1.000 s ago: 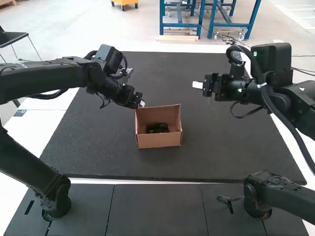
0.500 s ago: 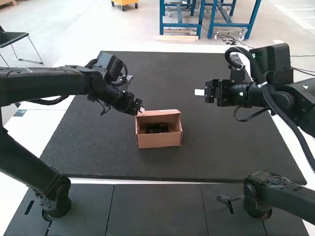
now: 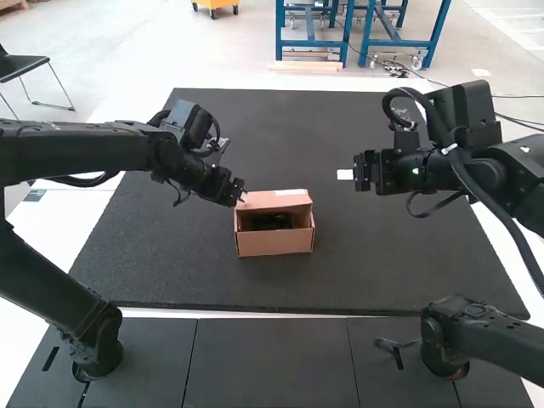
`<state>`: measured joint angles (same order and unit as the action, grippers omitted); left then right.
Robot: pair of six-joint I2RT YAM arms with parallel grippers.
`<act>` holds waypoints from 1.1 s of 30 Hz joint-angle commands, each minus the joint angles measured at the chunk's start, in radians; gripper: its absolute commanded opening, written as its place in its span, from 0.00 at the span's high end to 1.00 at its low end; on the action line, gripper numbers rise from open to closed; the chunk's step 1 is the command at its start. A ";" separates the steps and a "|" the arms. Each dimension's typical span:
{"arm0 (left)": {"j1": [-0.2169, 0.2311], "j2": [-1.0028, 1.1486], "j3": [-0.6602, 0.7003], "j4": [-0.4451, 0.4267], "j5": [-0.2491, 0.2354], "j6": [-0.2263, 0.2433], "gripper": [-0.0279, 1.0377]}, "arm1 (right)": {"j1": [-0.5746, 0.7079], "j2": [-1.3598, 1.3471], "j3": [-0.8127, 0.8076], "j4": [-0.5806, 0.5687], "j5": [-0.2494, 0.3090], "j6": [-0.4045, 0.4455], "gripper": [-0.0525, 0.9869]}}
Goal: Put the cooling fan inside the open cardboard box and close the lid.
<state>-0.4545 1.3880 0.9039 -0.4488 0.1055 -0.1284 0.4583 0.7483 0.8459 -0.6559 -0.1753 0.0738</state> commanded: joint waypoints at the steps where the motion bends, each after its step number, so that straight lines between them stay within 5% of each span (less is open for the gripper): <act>1: -0.007 -0.027 -0.013 0.015 0.008 -0.002 0.07 | 0.025 0.011 0.035 -0.007 0.002 -0.016 0.12; 33: -0.024 -0.001 -0.207 0.190 -0.036 0.007 0.07 | 0.042 0.025 0.042 -0.044 0.002 -0.040 0.12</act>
<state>-0.4614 1.3880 0.7181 -0.2630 0.0971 -0.1280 0.4900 0.7696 0.8463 -0.7021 -0.1753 0.0433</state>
